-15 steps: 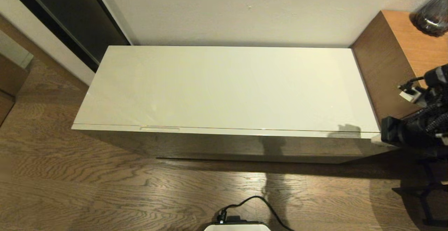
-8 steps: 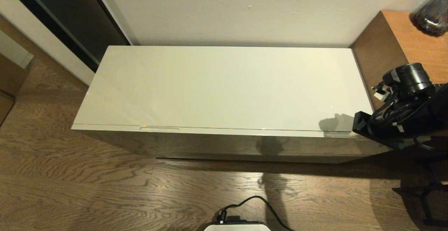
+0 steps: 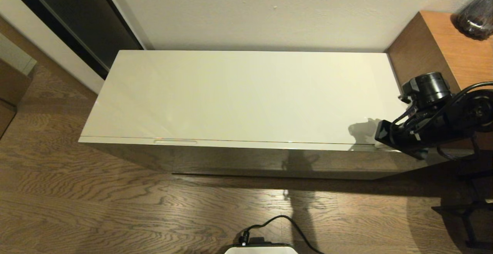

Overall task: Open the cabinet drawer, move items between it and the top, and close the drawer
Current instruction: Open the drawer

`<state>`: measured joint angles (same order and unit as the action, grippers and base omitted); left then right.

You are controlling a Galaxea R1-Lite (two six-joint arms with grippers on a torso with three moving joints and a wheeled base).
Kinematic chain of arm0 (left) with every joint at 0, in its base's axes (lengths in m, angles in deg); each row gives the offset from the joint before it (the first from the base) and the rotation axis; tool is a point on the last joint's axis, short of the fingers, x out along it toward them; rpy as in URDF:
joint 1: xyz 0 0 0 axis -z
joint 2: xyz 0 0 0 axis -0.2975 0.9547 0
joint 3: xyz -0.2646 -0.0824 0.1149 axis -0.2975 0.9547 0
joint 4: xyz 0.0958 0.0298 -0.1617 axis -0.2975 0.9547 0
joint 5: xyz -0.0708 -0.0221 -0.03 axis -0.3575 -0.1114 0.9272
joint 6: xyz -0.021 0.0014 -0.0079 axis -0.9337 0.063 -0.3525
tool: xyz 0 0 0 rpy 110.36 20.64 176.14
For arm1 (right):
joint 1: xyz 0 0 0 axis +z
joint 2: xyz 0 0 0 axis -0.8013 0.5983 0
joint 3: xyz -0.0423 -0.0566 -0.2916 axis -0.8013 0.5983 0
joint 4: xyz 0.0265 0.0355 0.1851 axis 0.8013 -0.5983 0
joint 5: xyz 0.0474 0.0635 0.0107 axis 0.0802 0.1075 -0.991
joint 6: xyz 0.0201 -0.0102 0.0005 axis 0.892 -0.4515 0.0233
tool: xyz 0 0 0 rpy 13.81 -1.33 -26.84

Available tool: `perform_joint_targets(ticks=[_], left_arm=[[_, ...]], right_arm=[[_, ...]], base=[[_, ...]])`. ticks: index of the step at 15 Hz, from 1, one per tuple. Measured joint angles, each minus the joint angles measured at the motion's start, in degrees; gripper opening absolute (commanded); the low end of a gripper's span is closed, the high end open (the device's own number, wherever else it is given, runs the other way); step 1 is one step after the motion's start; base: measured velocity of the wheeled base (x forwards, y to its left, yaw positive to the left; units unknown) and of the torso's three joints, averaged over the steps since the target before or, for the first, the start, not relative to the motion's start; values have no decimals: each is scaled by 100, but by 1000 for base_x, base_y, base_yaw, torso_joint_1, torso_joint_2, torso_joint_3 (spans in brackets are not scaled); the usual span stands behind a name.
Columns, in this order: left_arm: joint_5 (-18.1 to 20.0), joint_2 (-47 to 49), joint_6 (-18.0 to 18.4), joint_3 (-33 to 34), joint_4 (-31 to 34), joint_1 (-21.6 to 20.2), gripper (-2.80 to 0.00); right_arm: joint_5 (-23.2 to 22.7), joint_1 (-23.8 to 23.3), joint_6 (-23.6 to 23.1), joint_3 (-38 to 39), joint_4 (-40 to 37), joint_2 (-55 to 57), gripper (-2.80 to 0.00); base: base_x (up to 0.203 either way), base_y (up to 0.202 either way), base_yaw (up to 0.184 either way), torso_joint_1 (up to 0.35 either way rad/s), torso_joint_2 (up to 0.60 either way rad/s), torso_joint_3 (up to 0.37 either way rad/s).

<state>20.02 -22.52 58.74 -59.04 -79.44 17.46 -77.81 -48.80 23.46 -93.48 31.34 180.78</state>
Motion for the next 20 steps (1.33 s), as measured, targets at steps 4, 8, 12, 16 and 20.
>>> perform_joint_targets(ticks=[4, 8, 12, 16, 20], left_arm=[[0, 0, 2, 0, 2, 5, -280], [0, 0, 0, 0, 6, 0, -280], [0, 0, -1, 0, 0, 5, -280], [0, 0, 0, 0, 5, 6, -280], [-2, 0, 0, 0, -2, 11, -280]], right_arm=[[10, 40, 168, -31, 6, 134, -280], [11, 128, 408, 198, 24, 165, -280], [6, 322, 478, 1034, 95, -33, -280], [-150, 645, 644, 1817, -239, -492, -280], [-411, 949, 639, 2233, -866, -1659, -280]], base=[[0, 0, 0, 0, 0, 0], [0, 0, 0, 0, 0, 0], [0, 0, 0, 0, 0, 0], [0, 0, 0, 0, 0, 0], [0, 0, 0, 0, 0, 0]])
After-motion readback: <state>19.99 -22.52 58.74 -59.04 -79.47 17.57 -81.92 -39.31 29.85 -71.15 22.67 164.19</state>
